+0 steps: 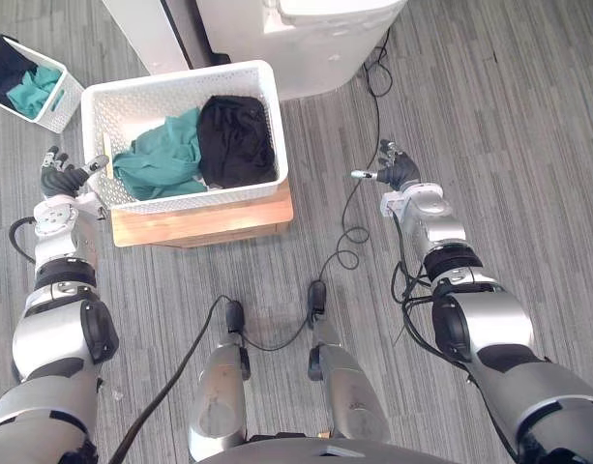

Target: Pick up the laundry basket with both hands and put the clothes into the washing machine.

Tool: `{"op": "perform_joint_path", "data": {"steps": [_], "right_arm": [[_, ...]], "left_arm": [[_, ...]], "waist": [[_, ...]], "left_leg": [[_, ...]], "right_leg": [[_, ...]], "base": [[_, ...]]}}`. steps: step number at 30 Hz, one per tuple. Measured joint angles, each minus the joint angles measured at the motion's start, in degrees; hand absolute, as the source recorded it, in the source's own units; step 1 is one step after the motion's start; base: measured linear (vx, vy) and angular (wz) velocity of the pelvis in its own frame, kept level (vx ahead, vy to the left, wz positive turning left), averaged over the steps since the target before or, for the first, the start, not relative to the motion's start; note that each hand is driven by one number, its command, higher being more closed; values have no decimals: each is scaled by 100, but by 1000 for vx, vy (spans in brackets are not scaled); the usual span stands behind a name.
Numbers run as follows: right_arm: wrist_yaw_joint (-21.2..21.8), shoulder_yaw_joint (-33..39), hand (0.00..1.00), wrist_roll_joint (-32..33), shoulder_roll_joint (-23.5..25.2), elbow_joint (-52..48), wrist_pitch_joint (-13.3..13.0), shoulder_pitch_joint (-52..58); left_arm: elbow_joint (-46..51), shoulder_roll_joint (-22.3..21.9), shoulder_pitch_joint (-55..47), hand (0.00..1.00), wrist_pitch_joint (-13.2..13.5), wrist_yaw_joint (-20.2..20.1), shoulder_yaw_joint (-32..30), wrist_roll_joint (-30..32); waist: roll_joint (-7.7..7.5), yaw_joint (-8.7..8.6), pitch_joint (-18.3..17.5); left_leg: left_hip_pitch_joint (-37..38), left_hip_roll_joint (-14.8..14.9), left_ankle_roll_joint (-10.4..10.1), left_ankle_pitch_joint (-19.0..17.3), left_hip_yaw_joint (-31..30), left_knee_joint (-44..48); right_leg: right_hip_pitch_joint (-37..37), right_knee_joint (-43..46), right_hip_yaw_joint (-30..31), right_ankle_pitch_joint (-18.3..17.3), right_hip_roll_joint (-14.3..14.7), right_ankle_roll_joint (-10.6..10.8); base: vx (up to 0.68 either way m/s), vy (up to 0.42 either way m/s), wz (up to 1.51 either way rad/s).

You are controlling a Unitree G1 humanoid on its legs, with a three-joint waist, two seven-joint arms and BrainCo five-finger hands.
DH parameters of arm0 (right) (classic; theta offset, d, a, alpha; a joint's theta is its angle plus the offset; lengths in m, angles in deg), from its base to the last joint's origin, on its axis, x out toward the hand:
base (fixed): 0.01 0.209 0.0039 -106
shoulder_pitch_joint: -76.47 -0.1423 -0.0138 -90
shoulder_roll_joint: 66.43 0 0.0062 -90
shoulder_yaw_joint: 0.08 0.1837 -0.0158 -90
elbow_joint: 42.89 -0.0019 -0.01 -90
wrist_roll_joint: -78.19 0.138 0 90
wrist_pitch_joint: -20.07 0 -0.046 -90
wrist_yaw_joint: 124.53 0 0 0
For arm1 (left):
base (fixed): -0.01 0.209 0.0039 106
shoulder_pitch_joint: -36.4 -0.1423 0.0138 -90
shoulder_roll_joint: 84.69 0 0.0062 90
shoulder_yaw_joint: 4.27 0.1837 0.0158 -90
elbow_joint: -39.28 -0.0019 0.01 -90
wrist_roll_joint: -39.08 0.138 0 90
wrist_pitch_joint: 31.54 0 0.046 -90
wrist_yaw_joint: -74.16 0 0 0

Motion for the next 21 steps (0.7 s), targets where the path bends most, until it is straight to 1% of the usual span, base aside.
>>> {"op": "perform_joint_path", "data": {"steps": [2, 5, 9, 13, 16, 17, 19, 21], "right_arm": [[-17, -17, 0, 0, 13, -51, 30, -130], [-73, -47, 0, 0, 26, -277, 69, -218], [-80, -461, 0, 0, 58, -476, 92, -594], [-89, -701, 0, -2, 147, -659, 93, -836], [-112, -934, 0, -3, 201, -709, 92, -1044], [-129, -1028, 0, -3, 211, -721, 92, -1130], [-134, -1171, 0, -3, 243, -908, 90, -1182], [-136, -1204, 0, -2, 279, -907, 91, -1258]], "left_arm": [[187, -66, 9, 0, -8, 104, -285, -9], [223, -51, 130, 0, -8, 209, -547, -44], [454, -30, 284, 0, -1, 249, -758, -108], [478, -14, 424, 0, -11, 267, -924, -154], [539, -12, 442, 0, -12, 328, -1021, -217], [554, -14, 442, 0, -25, 343, -1021, -219], [631, -15, 442, 0, -35, 359, -1066, -219], [632, -28, 440, 0, -40, 361, -1067, -220]], "waist": [[0, 20, 0], [2, 19, 2], [2, 40, 2], [3, 65, 2], [3, 30, 1], [3, 37, 1], [3, 35, 1], [3, 30, 1]], "left_leg": [[-220, 150, -28, -167, 116, 293], [-433, 293, -47, -308, 216, 585], [-754, 444, -42, -414, 363, 859], [-966, 559, -36, -460, 435, 1016], [-1084, 648, -35, -460, 521, 1079], [-1124, 687, -34, -456, 590, 1086], [-1201, 775, -54, -425, 654, 1101], [-1219, 775, -76, -391, 662, 1072]], "right_leg": [[-117, 0, 58, 38, 87, 22], [-210, 1, 77, 56, 161, 29], [-461, 1, 120, 152, 231, 24], [-626, 1, 130, 250, 296, 27], [-741, 1, 152, 309, 332, -30], [-805, 0, 167, 355, 344, 8], [-894, 0, 216, 420, 388, 1], [-932, -1, 234, 420, 392, 1]], "base": [[-2, -19, -21], [6, -14, -13], [-12, -10, -11], [-9, -24, -9], [-3, -23, -5], [-5, -37, -12], [2, -46, -8], [19, -46, -2]]}}
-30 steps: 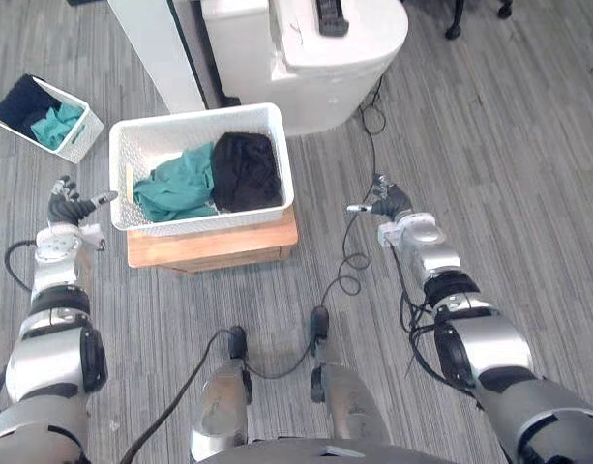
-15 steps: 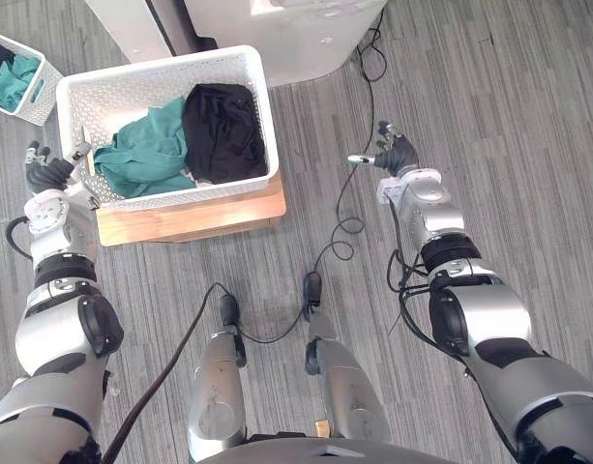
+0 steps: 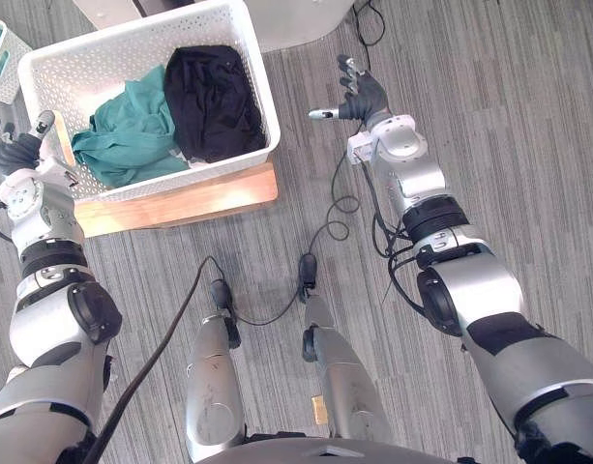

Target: Pick up the laundry basket with both hands and put the clothes into the washing machine.

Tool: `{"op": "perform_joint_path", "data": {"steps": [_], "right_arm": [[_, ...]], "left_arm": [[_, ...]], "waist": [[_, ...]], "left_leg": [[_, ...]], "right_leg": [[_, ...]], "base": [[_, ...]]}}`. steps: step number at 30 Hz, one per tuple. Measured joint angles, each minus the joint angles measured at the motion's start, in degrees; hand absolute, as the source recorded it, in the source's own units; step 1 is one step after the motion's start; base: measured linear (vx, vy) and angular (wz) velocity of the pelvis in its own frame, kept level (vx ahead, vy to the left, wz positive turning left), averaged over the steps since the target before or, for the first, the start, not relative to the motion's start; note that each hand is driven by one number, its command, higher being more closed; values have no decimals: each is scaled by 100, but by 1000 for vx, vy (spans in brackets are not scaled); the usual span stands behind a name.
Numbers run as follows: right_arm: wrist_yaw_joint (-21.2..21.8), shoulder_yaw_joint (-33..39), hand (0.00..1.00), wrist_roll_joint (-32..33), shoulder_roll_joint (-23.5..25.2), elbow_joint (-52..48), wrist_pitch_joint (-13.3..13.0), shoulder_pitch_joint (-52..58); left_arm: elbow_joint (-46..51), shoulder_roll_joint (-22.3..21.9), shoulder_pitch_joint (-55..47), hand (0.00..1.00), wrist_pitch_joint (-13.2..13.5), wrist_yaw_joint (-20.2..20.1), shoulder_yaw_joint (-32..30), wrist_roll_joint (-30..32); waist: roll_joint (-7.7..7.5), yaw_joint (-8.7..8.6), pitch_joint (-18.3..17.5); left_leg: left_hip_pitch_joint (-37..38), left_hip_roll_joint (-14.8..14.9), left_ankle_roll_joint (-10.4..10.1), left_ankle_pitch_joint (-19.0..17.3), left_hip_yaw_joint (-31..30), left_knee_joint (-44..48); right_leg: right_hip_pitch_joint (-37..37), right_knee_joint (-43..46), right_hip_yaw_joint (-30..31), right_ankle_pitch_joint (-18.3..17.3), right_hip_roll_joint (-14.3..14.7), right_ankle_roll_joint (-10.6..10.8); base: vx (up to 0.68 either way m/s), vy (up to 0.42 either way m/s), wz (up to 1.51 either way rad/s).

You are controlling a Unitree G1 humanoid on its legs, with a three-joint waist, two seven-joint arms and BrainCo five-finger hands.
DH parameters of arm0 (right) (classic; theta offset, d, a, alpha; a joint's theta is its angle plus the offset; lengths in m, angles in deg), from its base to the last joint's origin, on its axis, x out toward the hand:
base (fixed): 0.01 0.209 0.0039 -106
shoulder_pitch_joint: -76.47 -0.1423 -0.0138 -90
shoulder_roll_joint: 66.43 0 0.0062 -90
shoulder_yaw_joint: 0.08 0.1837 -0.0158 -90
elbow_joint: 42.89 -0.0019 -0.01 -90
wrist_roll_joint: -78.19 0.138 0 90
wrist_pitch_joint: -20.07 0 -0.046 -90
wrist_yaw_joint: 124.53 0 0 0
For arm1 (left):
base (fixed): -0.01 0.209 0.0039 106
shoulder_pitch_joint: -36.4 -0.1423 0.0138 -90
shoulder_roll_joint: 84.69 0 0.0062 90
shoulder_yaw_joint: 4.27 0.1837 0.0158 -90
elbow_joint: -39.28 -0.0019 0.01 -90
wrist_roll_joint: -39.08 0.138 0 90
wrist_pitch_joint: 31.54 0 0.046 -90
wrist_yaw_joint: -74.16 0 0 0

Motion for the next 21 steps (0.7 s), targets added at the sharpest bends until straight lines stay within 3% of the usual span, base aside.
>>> {"op": "perform_joint_path", "data": {"steps": [9, 21], "right_arm": [[-1, -566, 0, -13, 335, 15, 0, -237], [-112, -640, 0, -119, 595, 93, 4, -189]], "left_arm": [[-3, -99, -1, 0, -26, 7, 77, -52], [-32, -485, -94, 0, -54, 3, 189, -412]], "waist": [[-2, -20, -2], [-7, 24, -5]], "left_leg": [[-331, 51, -95, 163, 57, -13], [-442, 89, -111, 209, 68, -48]], "right_leg": [[-368, -5, -56, -24, 65, 24], [-447, -6, -137, -31, 75, 31]], "base": [[6, -61, -2], [4, -24, 3]]}}
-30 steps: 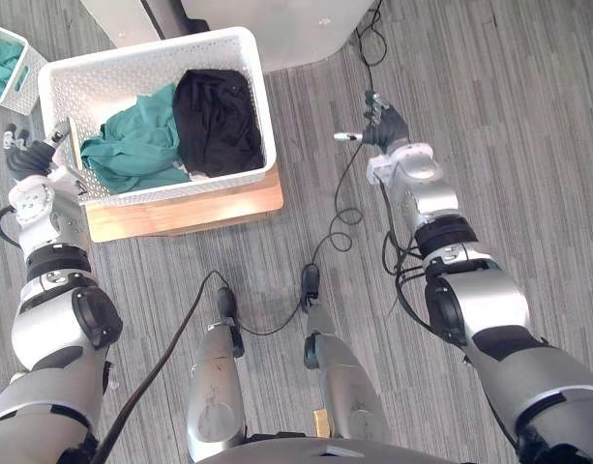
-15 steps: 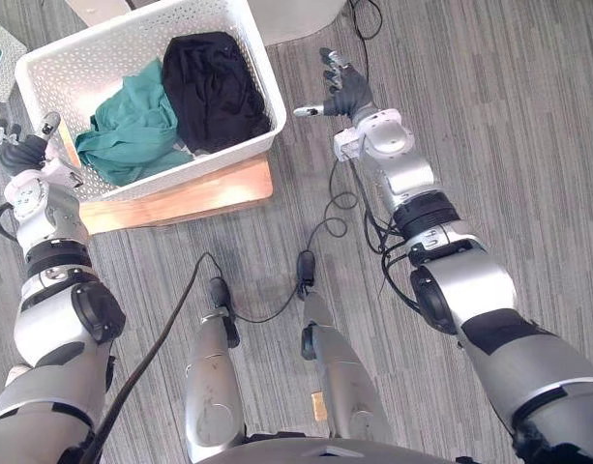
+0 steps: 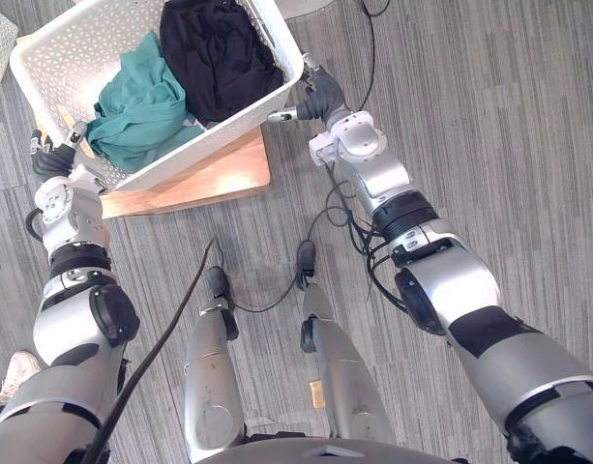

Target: Pick up the laundry basket with both hands and put the clothes into the washing machine.

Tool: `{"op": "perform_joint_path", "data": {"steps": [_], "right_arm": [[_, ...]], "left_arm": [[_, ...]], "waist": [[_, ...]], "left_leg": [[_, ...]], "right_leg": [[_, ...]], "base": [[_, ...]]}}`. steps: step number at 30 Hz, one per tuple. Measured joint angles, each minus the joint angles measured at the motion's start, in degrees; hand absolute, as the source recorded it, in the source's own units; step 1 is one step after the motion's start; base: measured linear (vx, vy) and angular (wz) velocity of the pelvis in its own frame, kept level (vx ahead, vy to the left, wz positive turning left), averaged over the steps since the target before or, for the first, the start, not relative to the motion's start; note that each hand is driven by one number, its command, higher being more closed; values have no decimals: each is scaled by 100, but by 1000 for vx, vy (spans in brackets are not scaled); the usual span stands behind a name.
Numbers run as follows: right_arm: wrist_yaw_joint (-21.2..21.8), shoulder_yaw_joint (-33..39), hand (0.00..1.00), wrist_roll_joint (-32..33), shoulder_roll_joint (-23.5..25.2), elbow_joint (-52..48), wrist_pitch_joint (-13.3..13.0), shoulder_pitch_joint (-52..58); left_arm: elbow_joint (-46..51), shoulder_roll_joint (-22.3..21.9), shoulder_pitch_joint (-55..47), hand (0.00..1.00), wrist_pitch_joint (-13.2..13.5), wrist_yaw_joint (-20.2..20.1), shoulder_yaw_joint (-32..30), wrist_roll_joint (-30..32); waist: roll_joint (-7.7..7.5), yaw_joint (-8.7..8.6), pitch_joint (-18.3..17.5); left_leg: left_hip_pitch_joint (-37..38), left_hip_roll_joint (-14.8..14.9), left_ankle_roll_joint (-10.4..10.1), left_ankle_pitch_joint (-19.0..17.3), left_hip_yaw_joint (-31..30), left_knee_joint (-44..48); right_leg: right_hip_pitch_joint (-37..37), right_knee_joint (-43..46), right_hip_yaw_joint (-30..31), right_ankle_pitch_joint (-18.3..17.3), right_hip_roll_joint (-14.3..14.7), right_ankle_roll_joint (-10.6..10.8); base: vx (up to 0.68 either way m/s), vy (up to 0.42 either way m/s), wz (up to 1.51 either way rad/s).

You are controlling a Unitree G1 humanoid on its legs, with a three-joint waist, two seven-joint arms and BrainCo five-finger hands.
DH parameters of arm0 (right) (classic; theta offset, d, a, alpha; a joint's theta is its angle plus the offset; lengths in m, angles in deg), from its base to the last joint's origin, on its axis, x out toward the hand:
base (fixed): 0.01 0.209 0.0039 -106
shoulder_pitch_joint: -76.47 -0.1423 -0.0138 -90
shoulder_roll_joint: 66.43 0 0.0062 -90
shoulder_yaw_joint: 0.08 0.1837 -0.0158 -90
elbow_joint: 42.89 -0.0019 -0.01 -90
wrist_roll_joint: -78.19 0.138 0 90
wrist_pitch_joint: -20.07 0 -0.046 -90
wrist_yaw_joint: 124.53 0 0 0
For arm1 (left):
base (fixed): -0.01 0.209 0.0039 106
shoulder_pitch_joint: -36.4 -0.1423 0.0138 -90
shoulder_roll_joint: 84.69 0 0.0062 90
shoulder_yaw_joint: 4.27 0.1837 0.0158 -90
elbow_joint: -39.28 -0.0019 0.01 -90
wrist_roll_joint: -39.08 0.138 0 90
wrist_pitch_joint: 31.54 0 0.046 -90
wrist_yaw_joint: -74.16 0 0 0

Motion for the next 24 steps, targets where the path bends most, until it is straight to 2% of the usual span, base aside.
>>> {"op": "perform_joint_path", "data": {"steps": [3, 8, 11, 19, 24], "right_arm": [[-19, -214, 0, 0, 9, -2, -30, 61], [6, -790, 0, 0, -87, -192, -39, 271], [84, -1327, 0, 1, -243, -966, -29, 770], [344, -1577, 0, 40, -390, -1826, -33, 1540], [556, -2092, 0, 118, -489, -2448, -53, 2000]], "left_arm": [[16, 14, -50, 0, 62, -2, -8, -20], [-15, 115, -323, 0, 19, -14, -161, 139], [-86, 354, -672, 0, -132, -24, -378, 404], [-227, 550, -1043, 0, -242, -115, -640, 545], [-229, 850, -1265, 0, -263, -198, -959, 655]], "waist": [[-1, 3, 0], [-18, -50, -10], [-100, -87, -58], [-112, -106, -63], [-161, -100, -87]], "left_leg": [[15, -5, -18, 41, 24, -50], [195, 20, -17, 29, 199, -62], [343, 107, -40, -60, 378, -9], [586, 215, -104, -100, 488, 14], [623, 234, -104, -99, 508, 39]], "right_leg": [[-29, 1, 16, 6, 9, 2], [39, 1, 194, 48, 35, 57], [87, 0, 380, 41, 106, 58], [273, 1, 448, 45, 220, 51], [306, 1, 478, 54, 231, 41]], "base": [[11, -11, -1], [15, -18, -14], [7, -26, -32], [12, -41, -11], [4, -11, -1]]}}
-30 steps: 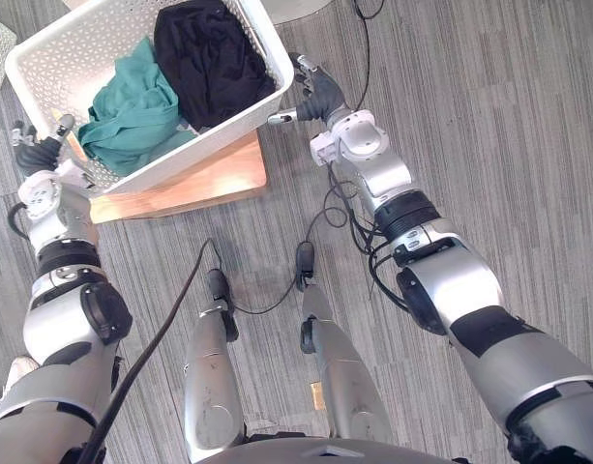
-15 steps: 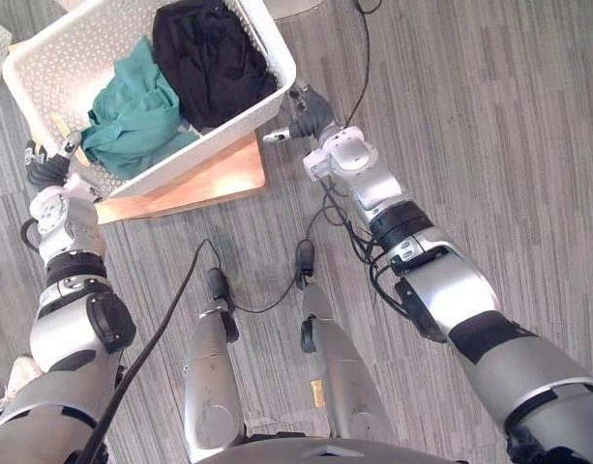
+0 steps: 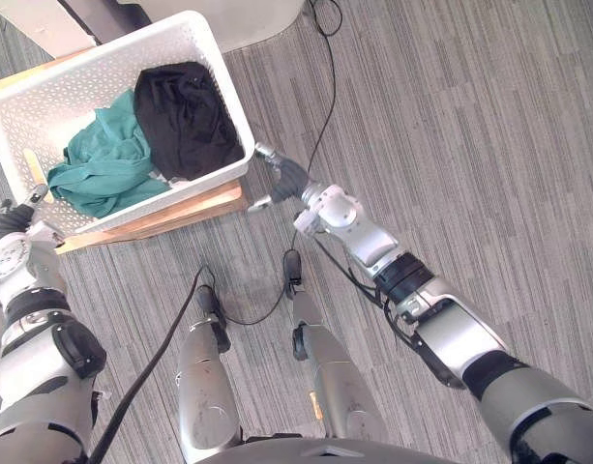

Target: Pick up the laundry basket with both hands and put the clothes into the washing machine.

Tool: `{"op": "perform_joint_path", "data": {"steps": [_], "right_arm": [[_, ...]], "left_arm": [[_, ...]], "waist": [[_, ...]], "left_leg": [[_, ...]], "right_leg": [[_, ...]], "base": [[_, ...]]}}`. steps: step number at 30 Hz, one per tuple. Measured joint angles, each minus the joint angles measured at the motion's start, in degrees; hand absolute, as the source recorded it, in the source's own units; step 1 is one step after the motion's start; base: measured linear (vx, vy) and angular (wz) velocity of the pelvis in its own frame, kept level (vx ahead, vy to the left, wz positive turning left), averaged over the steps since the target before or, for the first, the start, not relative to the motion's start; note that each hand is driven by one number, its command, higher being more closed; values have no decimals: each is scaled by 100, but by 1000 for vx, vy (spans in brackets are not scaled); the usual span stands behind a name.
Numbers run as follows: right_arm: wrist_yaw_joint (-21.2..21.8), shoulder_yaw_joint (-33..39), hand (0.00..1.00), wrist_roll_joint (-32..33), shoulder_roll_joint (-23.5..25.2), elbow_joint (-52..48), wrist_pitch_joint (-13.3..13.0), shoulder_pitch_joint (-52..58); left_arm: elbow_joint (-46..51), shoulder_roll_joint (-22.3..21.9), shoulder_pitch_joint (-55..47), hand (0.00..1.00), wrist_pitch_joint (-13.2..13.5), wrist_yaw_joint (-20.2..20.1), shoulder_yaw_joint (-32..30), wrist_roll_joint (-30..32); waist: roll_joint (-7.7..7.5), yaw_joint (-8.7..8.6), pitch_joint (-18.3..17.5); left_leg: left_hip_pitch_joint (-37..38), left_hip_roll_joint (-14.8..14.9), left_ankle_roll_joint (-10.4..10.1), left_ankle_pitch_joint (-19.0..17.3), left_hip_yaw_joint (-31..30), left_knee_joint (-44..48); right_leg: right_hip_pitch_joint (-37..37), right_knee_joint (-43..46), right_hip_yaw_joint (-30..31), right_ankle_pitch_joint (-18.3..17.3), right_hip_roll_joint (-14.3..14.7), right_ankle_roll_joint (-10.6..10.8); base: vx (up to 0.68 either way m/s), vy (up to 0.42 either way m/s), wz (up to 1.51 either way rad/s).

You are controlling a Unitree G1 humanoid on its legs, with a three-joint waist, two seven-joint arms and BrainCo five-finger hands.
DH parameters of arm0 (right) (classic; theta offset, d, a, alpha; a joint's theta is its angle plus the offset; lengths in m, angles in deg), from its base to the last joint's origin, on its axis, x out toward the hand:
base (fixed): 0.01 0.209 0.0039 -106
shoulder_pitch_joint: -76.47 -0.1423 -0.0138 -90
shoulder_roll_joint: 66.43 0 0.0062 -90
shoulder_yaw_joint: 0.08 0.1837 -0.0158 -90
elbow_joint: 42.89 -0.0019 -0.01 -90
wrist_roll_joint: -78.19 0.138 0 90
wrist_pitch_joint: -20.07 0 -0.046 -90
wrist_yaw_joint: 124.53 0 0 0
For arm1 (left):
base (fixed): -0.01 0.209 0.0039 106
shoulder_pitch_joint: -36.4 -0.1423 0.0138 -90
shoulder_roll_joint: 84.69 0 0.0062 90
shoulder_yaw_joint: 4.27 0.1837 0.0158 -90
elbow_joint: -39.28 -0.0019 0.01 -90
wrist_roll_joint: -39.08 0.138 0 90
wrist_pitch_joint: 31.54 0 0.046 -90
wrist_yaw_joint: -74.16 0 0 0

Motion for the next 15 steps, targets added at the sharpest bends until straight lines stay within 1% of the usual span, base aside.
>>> {"op": "perform_joint_path", "data": {"steps": [3, 6, 8, 9, 10, 11, 12, 14, 15], "right_arm": [[210, -301, 0, 141, -31, -199, -2, 109], [356, -357, 0, 220, -117, -614, -4, 308], [360, -357, 0, 241, -280, -825, -24, 313], [359, -355, 0, 242, -407, -908, -98, 313], [359, -351, 0, 242, -483, -958, -111, 313], [360, -323, 0, 257, -675, -1032, -216, 312], [357, -242, 0, 301, -846, -1037, -293, 293], [356, -75, 0, 337, -1059, -956, -338, 208], [355, 52, 0, 336, -1162, -755, -354, 111]], "left_arm": [[0, 148, -58, 0, 0, -90, -225, 24], [-6, 296, -225, 0, 0, -138, -403, 115], [-10, 369, -298, 0, 0, -187, -455, 119], [-11, 425, -365, 0, 0, -204, -463, 158], [-16, 462, -397, 0, 0, -205, -462, 205], [-47, 488, -423, 0, 0, -206, -460, 227], [-128, 490, -433, 0, 0, -214, -441, 233], [-250, 493, -445, 0, -4, -240, -348, 237], [-304, 494, -444, 0, -5, -264, -292, 238]], "waist": [[-1, 37, 1], [-10, 68, -1], [-39, 74, -11], [-83, 79, -37], [-104, 77, -50], [-131, 74, -66], [-135, 68, -68], [-136, 63, -68], [-137, 66, -68]], "left_leg": [[26, 19, -1, 0, -1, 13], [102, 33, -3, 1, -19, 14], [105, 30, -5, 2, -20, 22], [108, 31, -11, 6, -26, 18], [108, 32, -17, 10, -31, 12], [105, 34, -25, 14, -53, 8], [104, 34, -25, 14, -88, 8], [81, 29, -24, 15, -127, 7], [73, 26, -26, 17, -151, -1]], "right_leg": [[34, 0, -3, 8, 10, -10], [121, -2, -23, -10, 24, -13], [132, -2, -45, -96, 18, -44], [134, -2, -67, -104, 18, -53], [135, -2, -79, -107, 19, -57], [144, -2, -107, -110, 19, -54], [166, -1, -136, -111, 17, -53], [170, -1, -169, -93, 9, -75], [172, -1, -197, -91, 8, -76]], "base": [[0, 0, 0], [5, -8, 1], [7, -12, 2], [0, 0, 0], [31, -38, 5], [40, -32, 9], [43, -28, 10], [39, -11, 10], [39, -10, 9]]}}
